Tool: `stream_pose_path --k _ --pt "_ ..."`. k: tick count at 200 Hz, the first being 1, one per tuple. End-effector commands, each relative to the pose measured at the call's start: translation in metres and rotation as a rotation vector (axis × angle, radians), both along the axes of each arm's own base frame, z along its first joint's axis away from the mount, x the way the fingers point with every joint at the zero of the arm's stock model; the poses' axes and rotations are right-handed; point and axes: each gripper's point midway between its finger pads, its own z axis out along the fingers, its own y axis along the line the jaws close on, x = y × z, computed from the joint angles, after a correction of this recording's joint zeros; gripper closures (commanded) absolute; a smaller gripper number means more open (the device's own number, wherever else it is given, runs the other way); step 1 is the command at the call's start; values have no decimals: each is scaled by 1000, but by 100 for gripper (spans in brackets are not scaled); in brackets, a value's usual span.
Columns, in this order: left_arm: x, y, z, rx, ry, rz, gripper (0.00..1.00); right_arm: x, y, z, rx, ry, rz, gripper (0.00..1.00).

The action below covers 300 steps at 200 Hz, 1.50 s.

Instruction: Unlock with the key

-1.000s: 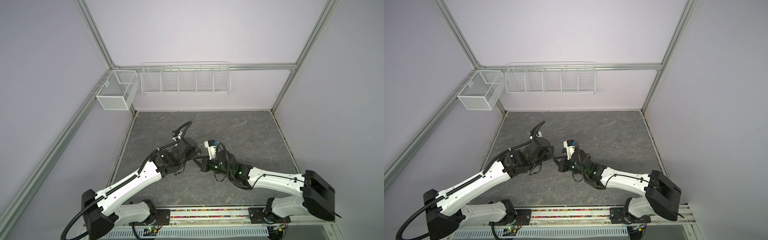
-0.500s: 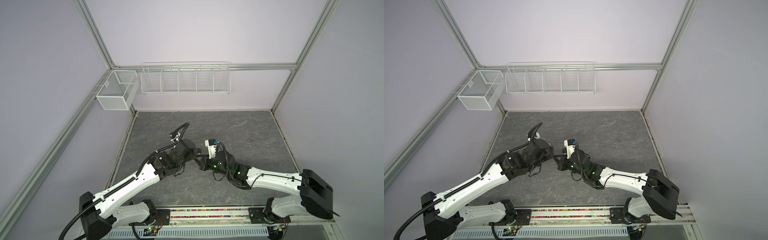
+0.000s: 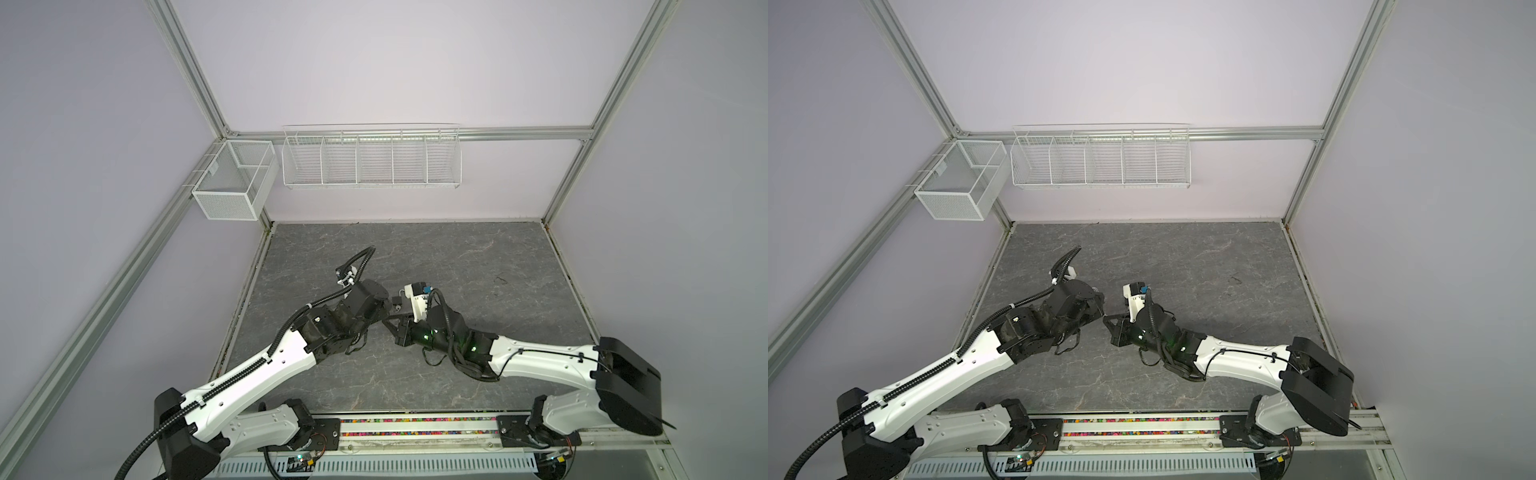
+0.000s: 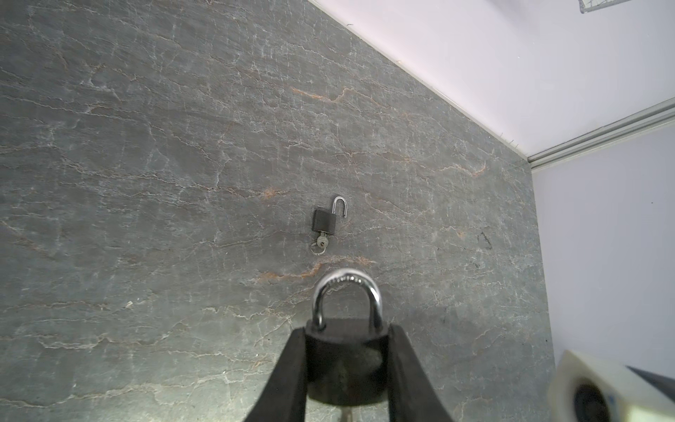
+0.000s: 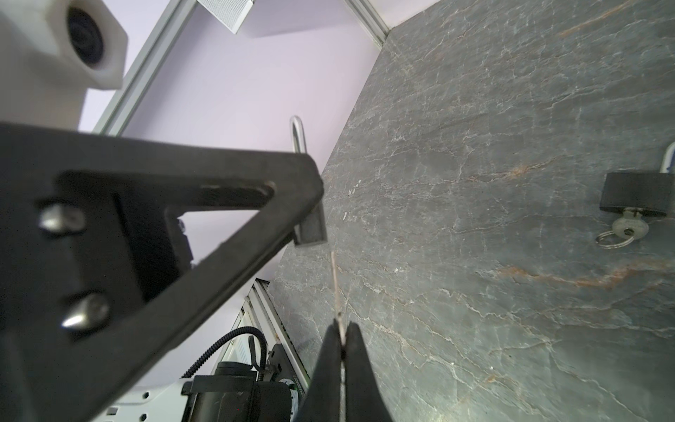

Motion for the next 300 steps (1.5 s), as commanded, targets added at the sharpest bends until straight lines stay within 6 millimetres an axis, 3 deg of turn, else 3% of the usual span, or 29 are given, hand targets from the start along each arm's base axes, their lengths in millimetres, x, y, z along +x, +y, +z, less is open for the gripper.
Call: stream_pose_path --k 1,30,187,247,300 --pt "5 5 8 -25 -32 42 100 -1 8 18 52 -7 9 94" --pt "3 12 4 -20 -30 62 100 -1 5 28 64 -25 8 94" --pt "-1 10 -7 -27 -7 44 100 7 6 32 69 -41 -15 94" --pt "-3 2 2 -115 2 44 100 9 11 32 58 -58 -27 94" --pt "-5 4 -9 -81 27 40 100 14 7 37 41 -92 -53 94"
